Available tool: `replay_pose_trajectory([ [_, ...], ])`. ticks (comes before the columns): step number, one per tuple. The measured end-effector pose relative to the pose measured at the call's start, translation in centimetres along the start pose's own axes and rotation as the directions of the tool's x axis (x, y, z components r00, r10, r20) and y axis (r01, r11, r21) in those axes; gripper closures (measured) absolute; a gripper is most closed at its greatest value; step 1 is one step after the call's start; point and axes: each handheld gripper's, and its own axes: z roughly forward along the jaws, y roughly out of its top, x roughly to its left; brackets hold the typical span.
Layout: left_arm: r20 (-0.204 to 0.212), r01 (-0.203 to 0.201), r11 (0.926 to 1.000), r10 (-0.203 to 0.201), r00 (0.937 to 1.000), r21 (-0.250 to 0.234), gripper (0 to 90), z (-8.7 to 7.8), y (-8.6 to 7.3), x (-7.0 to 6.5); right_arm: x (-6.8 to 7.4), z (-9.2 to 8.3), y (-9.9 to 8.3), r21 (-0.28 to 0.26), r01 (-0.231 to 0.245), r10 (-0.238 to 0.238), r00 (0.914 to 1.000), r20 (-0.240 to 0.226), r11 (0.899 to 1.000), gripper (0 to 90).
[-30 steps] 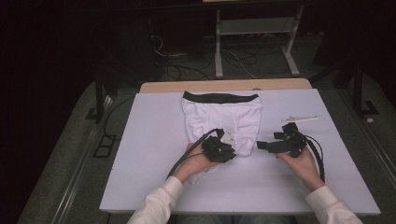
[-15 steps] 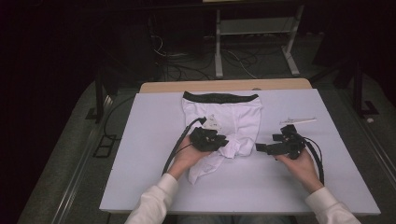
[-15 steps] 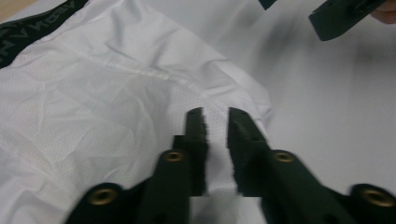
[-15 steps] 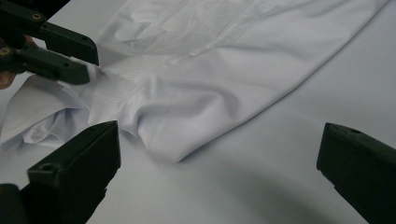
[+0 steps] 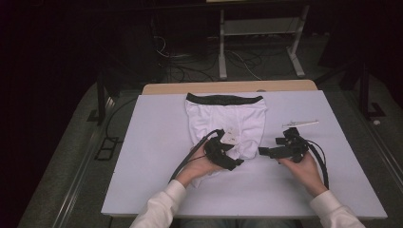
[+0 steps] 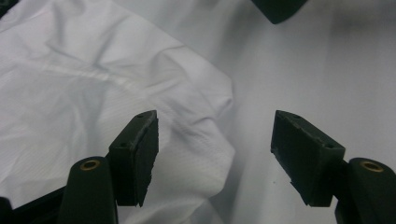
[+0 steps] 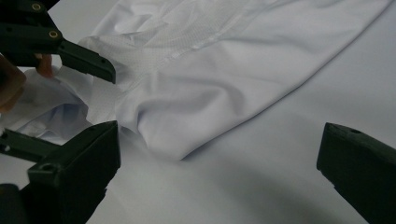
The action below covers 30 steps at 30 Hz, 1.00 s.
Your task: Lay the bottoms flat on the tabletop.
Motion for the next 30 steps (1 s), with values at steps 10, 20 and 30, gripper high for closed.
replay_pose_trajectory([
  [10, -0.135, -0.088, 0.9899, 0.102, 0.9855, 0.111, 66.6, 2.0, -0.4, -0.3, -0.1, -0.1, 0.0, -0.002, 0.001, -0.001, 1.0, 0.0, 1.0, 0.0],
  [20, -0.081, 0.164, 0.9825, -0.171, 0.9819, -0.088, 83.1, -1.2, -0.1, 3.5, 0.3, 0.1, 0.1, 0.002, 0.008, -0.008, 1.0, -0.002, 1.0, 0.0],
  [30, 0.055, 0.581, 0.7702, -0.589, 0.8063, -0.264, 83.1, -4.1, -4.9, 10.8, 1.3, 0.8, 0.7, -0.007, 0.032, -0.032, 0.9994, -0.014, 0.999, 2.4],
])
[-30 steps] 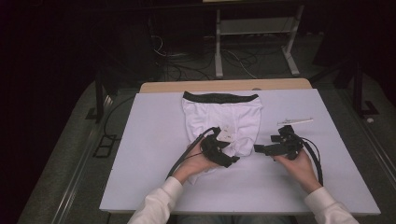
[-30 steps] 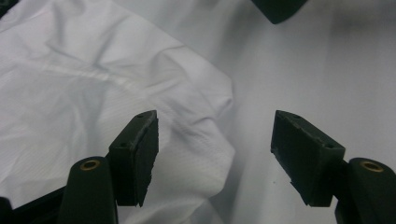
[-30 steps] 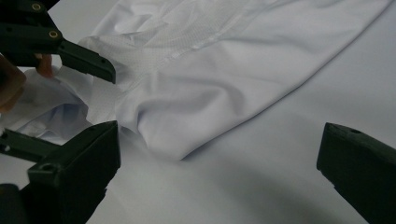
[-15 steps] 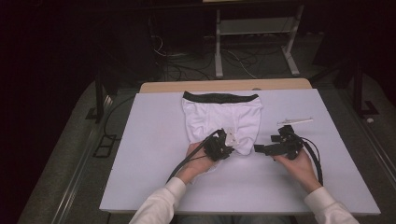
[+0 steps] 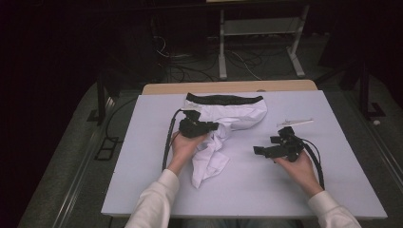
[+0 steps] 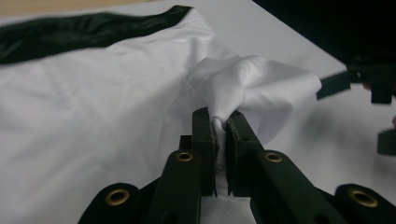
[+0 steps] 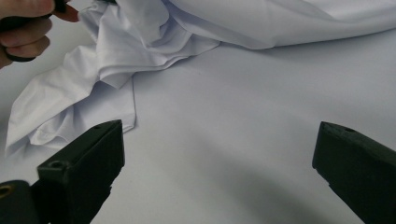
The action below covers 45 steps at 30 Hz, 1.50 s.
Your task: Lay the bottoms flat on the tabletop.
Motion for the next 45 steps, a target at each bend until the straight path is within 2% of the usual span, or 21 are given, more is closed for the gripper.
replay_pose_trajectory([
  [2, -0.01, 0.059, 0.9982, -0.059, 0.9982, -0.01, 83.0, -0.2, -0.4, 1.5, 0.1, 0.2, 0.2, -0.003, 0.004, -0.004, 0.9999, -0.012, 1.0, 4.6],
  [5, -0.013, 0.132, 0.991, -0.133, 0.9911, -0.021, 83.0, -0.4, -1.0, 3.2, 0.6, 0.6, 0.7, -0.01, 0.014, -0.014, 0.9994, -0.03, 1.0, 6.0],
  [7, -0.008, 0.164, 0.9864, -0.164, 0.9864, -0.015, 83.0, -0.4, -1.3, 4.0, 1.0, 1.0, 1.1, -0.012, 0.029, -0.029, 0.9983, -0.051, 1.0, 9.1],
  [10, 0.005, 0.199, 0.98, -0.198, 0.9801, -0.011, 82.9, -0.2, -1.6, 4.5, 1.8, 1.7, 1.8, -0.006, 0.059, -0.059, 0.9956, -0.073, 0.998, 15.4],
  [12, 0.003, 0.197, 0.9804, -0.197, 0.9804, -0.007, 82.9, -0.1, -1.6, 4.5, 2.3, 2.3, 2.5, -0.003, 0.085, -0.085, 0.9926, -0.086, 0.996, 18.8],
  [17, 0.002, 0.184, 0.9828, -0.184, 0.983, 0.02, 82.7, 0.3, -1.8, 4.3, 3.0, 4.6, 4.9, -0.021, 0.127, -0.128, 0.9809, -0.146, 0.992, 37.8],
  [19, 0.006, 0.185, 0.9824, -0.185, 0.9827, 0.028, 82.6, 0.3, -1.8, 4.3, 3.2, 6.0, 5.9, -0.003, 0.142, -0.141, 0.9767, -0.162, 0.99, 39.0],
  [25, 0.017, 0.193, 0.9808, -0.193, 0.981, 0.029, 82.6, 0.4, -1.9, 4.4, 4.4, 9.5, 8.5, 0.026, 0.191, -0.185, 0.9705, -0.155, 0.981, 44.5],
  [28, 0.015, 0.187, 0.982, -0.187, 0.9822, 0.03, 82.6, 0.3, -1.9, 4.4, 4.8, 11.5, 9.4, 0.077, 0.212, -0.205, 0.9744, -0.093, 0.974, 47.6],
  [29, 0.014, 0.183, 0.9828, -0.183, 0.983, 0.028, 82.6, 0.3, -1.9, 4.3, 4.8, 12.2, 9.5, 0.091, 0.21, -0.203, 0.9758, -0.08, 0.973, 52.8],
  [31, 0.02, 0.176, 0.9839, -0.177, 0.9841, 0.03, 82.6, 0.2, -1.8, 4.2, 4.7, 13.2, 9.7, 0.117, 0.184, -0.175, 0.9811, -0.082, 0.976, 70.3],
  [32, 0.02, 0.17, 0.985, -0.171, 0.9851, 0.029, 82.6, 0.2, -1.8, 4.2, 4.7, 13.3, 9.7, 0.112, 0.172, -0.163, 0.9828, -0.086, 0.979, 77.9],
  [34, 0.034, 0.161, 0.9866, -0.162, 0.9862, 0.028, 82.4, -0.1, -1.7, 4.1, 4.6, 13.0, 9.7, 0.098, 0.15, -0.138, 0.9837, -0.115, 0.984, 83.0],
  [36, 0.06, 0.151, 0.9884, -0.152, 0.9866, 0.018, 81.8, -0.3, -1.5, 3.8, 4.6, 12.1, 9.8, 0.091, 0.144, -0.133, 0.9842, -0.117, 0.985, 83.7],
  [38, 0.089, 0.131, 0.9914, -0.131, 0.9875, 0.004, 81.5, -0.5, -1.2, 3.2, 4.4, 10.8, 10.0, 0.082, 0.123, -0.111, 0.984, -0.14, 0.989, 83.8],
  [39, 0.1, 0.125, 0.9922, -0.124, 0.9872, -0.004, 81.3, -0.6, -0.9, 2.7, 4.3, 10.1, 10.1, 0.075, 0.114, -0.101, 0.9828, -0.154, 0.991, 83.8],
  [45, 0.153, 0.031, 0.9993, -0.027, 0.9878, -0.019, 81.4, -1.2, 0.2, -0.4, 4.2, 5.6, 10.3, 0.073, 0.072, -0.055, 0.9749, -0.216, 0.995, 83.9],
])
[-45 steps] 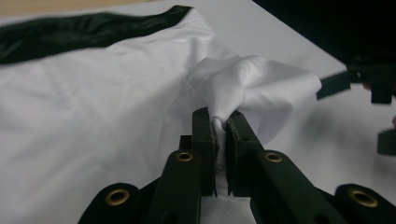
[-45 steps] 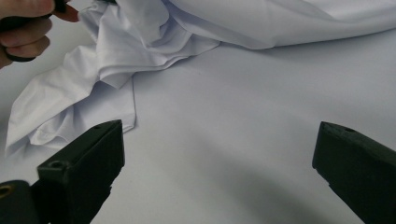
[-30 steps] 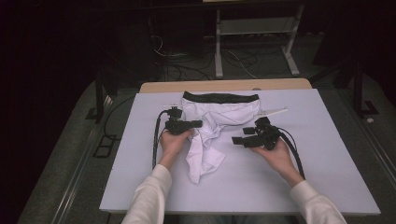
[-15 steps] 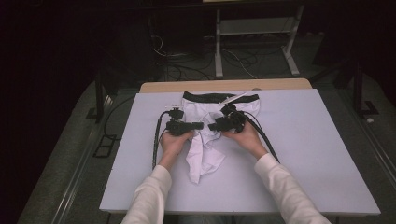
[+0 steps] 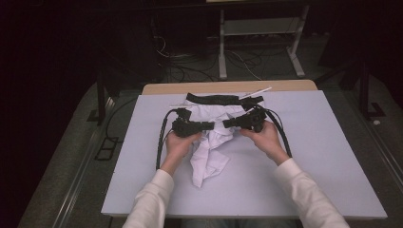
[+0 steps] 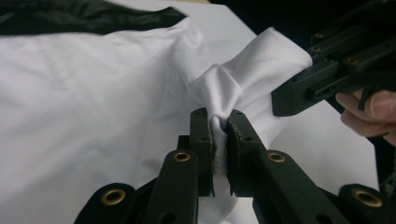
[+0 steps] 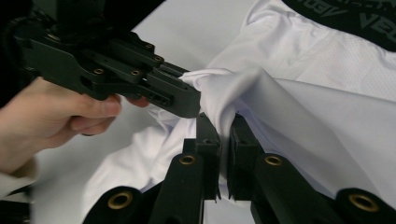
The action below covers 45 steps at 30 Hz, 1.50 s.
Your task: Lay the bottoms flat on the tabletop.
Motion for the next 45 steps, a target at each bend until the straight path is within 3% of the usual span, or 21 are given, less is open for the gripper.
replay_pose_trajectory([
  [7, 0.037, -0.08, 0.9962, 0.078, 0.9962, 0.036, 77.2, 0.6, 0.2, -2.7, 0.5, -3.8, -1.9, 0.008, -0.053, 0.053, 0.9981, -0.029, 0.999, 83.9],
  [11, 0.043, -0.108, 0.9937, 0.107, 0.9933, 0.029, 69.5, 0.4, 0.3, -3.8, 0.1, -5.9, -3.2, -0.003, -0.101, 0.101, 0.994, -0.041, 0.995, 83.9],
  [20, 0.063, -0.158, 0.9859, 0.155, 0.9859, 0.054, 54.2, 0.1, -0.6, -5.9, -0.7, -10.3, -6.4, -0.031, -0.199, 0.196, 0.9772, -0.082, 0.98, 83.8],
  [23, 0.069, -0.198, 0.977, 0.193, 0.9788, 0.079, 52.1, 0.5, -1.1, -6.8, -1.1, -11.0, -7.4, -0.039, -0.228, 0.224, 0.9715, -0.076, 0.973, 83.7],
  [26, 0.097, -0.238, 0.9658, 0.229, 0.9686, 0.102, 51.9, 1.5, -1.7, -7.8, -2.3, -10.7, -8.1, -0.06, -0.275, 0.269, 0.9596, -0.081, 0.96, 83.5],
  [29, 0.104, -0.283, 0.9479, 0.269, 0.9574, 0.147, 51.7, 2.9, -2.4, -8.7, -4.0, -9.7, -8.7, -0.073, -0.305, 0.302, 0.9518, -0.054, 0.95, 83.5],
  [31, 0.097, -0.322, 0.9279, 0.308, 0.9463, 0.189, 51.1, 4.0, -2.9, -9.2, -5.3, -8.9, -9.0, -0.074, -0.341, 0.338, 0.9399, -0.046, 0.937, 83.2],
  [34, 0.067, -0.379, 0.8955, 0.374, 0.925, 0.234, 50.7, 5.5, -3.7, -9.5, -6.8, -8.4, -9.2, -0.075, -0.35, 0.35, 0.9366, -0.009, 0.934, 82.6],
  [39, 0.045, -0.44, 0.8598, 0.445, 0.8946, 0.258, 51.0, 7.6, -4.6, -10.0, -9.0, -7.4, -9.4, -0.098, -0.396, 0.398, 0.9172, 0.003, 0.913, 81.3],
  [41, 0.013, -0.483, 0.8323, 0.499, 0.8666, 0.271, 50.9, 8.4, -4.9, -10.5, -9.6, -6.7, -9.4, -0.103, -0.414, 0.416, 0.9092, -0.003, 0.904, 81.3],
  [43, -0.022, -0.531, 0.7966, 0.56, 0.8282, 0.289, 49.3, 9.0, -5.0, -11.0, -9.9, -6.1, -9.3, -0.1, -0.427, 0.428, 0.9037, -0.011, 0.899, 81.3],
  [44, -0.037, -0.548, 0.7834, 0.582, 0.8121, 0.292, 49.2, 9.2, -5.1, -11.1, -9.9, -5.9, -9.1, -0.094, -0.423, 0.425, 0.9054, -0.009, 0.901, 81.3],
  [45, -0.047, -0.558, 0.7756, 0.595, 0.8021, 0.294, 49.2, 9.5, -5.1, -11.2, -9.9, -5.8, -9.0, -0.09, -0.418, 0.419, 0.9078, -0.006, 0.904, 81.3],
])
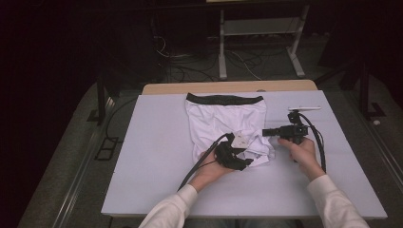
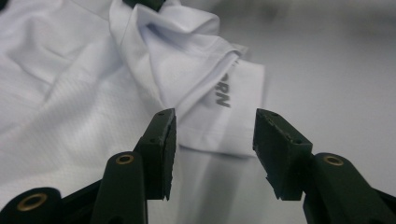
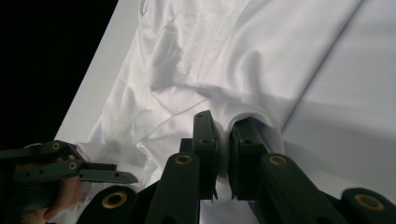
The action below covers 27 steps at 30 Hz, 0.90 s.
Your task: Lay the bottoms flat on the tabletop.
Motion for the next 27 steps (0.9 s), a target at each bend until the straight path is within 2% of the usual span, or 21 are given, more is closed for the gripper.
replay_pose_trajectory([
  [3, -0.023, -0.043, 0.999, 0.043, 0.9988, 0.009, 49.2, 0.8, 0.4, -0.4, 0.2, 0.0, 0.1, -0.002, 0.006, -0.006, 0.9999, -0.009, 1.0, 81.3],
  [5, -0.029, -0.056, 0.9984, 0.056, 0.998, 0.004, 49.3, 1.4, 0.7, -0.8, 0.2, -0.2, 0.1, -0.007, -0.003, 0.003, 0.9999, -0.011, 1.0, 81.3],
  [8, -0.014, -0.028, 0.9995, 0.027, 0.9995, -0.018, 50.0, 2.0, 1.6, -1.4, 0.1, -0.2, 0.1, -0.012, -0.019, 0.018, 0.9994, -0.031, 1.0, 81.3],
  [12, -0.06, -0.022, 0.9993, 0.02, 0.998, -0.031, 50.0, 2.4, 2.0, -2.2, 1.1, -0.2, 0.0, -0.013, -0.022, 0.021, 0.9978, -0.062, 1.0, 81.2],
  [13, -0.059, -0.011, 0.9995, 0.009, 0.9982, -0.031, 50.0, 2.4, 2.0, -2.3, 1.3, -0.1, 0.0, -0.015, -0.017, 0.016, 0.9979, -0.062, 1.0, 81.1],
  [15, -0.04, 0.043, 0.9982, -0.044, 0.9982, -0.041, 49.8, 2.2, 1.9, -2.3, 2.0, 0.2, -0.1, -0.012, -0.01, 0.009, 0.9975, -0.07, 1.0, 81.2],
  [17, -0.025, 0.113, 0.9916, -0.115, 0.9931, -0.063, 49.8, 1.9, 1.7, -2.0, 2.5, 0.5, -0.2, -0.011, -0.013, 0.012, 0.9963, -0.085, 1.0, 81.2],
  [19, -0.009, 0.199, 0.9743, -0.201, 0.9796, -0.106, 49.7, 1.3, 1.4, -1.3, 3.3, 1.0, -0.2, -0.002, 0.006, -0.006, 0.9965, -0.083, 1.0, 81.2],
  [20, 0.007, 0.253, 0.9587, -0.255, 0.967, -0.129, 49.6, 0.9, 1.2, -0.9, 3.7, 1.1, -0.3, 0.0, 0.013, -0.013, 0.9967, -0.08, 1.0, 81.0],
  [22, 0.042, 0.358, 0.9199, -0.356, 0.9334, -0.159, 48.9, 0.3, 0.5, 0.1, 4.4, 1.3, -0.4, -0.002, 0.026, -0.026, 0.9958, -0.088, 1.0, 80.6],
  [23, 0.054, 0.396, 0.9038, -0.392, 0.9183, -0.164, 48.9, 0.1, 0.1, 0.5, 4.7, 1.4, -0.5, -0.002, 0.029, -0.029, 0.9955, -0.091, 1.0, 80.6],
  [26, 0.05, 0.456, 0.874, -0.454, 0.8894, -0.168, 48.8, -0.3, -0.9, 1.4, 5.6, 1.9, -0.8, 0.007, 0.045, -0.044, 0.9939, -0.102, 0.999, 80.5],
  [27, 0.071, 0.488, 0.855, -0.483, 0.8727, -0.176, 48.8, -0.3, -1.2, 1.7, 5.8, 2.0, -0.9, 0.012, 0.047, -0.045, 0.9937, -0.102, 0.999, 80.5],
])
